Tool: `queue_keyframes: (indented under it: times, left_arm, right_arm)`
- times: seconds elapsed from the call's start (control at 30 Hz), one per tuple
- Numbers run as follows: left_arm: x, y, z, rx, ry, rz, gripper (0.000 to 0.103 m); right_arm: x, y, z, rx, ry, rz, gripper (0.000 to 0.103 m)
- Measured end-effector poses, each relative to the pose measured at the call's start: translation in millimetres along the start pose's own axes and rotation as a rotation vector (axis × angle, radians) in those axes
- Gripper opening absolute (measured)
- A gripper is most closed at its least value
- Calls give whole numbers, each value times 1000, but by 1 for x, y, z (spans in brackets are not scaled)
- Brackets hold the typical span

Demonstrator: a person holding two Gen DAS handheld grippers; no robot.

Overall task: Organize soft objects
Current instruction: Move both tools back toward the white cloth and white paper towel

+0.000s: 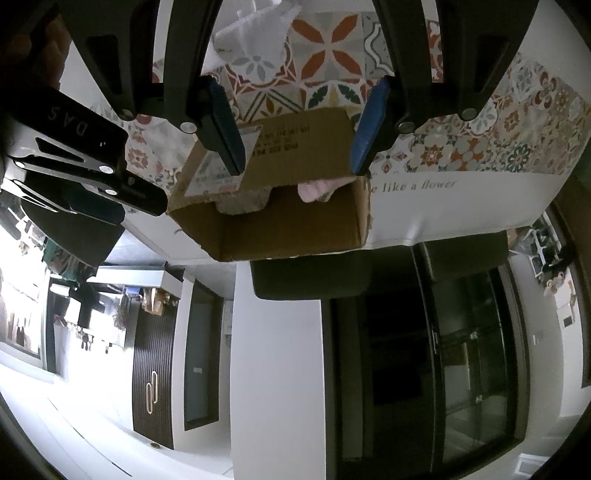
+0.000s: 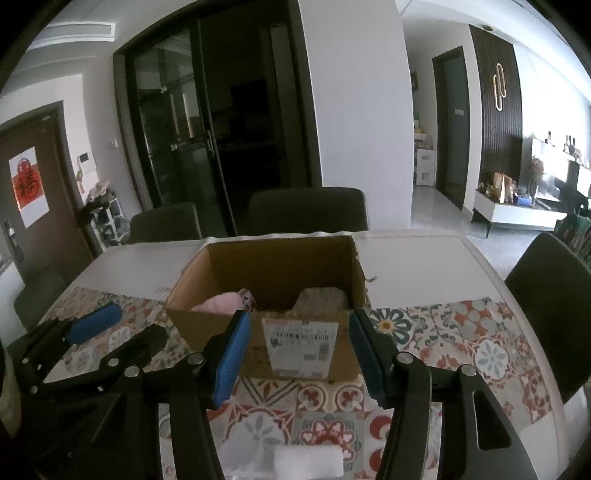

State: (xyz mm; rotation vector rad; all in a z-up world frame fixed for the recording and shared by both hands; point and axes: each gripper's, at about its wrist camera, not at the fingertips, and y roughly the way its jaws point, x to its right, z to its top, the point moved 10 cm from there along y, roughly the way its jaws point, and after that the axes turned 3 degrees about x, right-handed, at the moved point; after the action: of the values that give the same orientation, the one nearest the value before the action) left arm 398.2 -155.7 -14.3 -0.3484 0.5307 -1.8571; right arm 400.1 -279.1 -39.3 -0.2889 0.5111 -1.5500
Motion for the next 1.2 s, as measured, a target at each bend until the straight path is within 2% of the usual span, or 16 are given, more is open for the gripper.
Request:
queue_keyframes:
  times: [0.1,0.37,0.5,1.2]
  left_arm:
    - [0,-8,-7,-3,-3,3,58]
    - [5,-20,-30,-28,13,-1,58]
    - [7,-22,-44,-46,20,0,58]
    - [20,-11,-117,-157,80,-42,58]
  right_arm:
    - [1,-8,-9,1,2,-5,61]
    - [2,-24,-28,1,4,-10,62]
    - [3,-26,-41,-11,4,-10,65]
    - [4,-13,-112,-127,10,10,65]
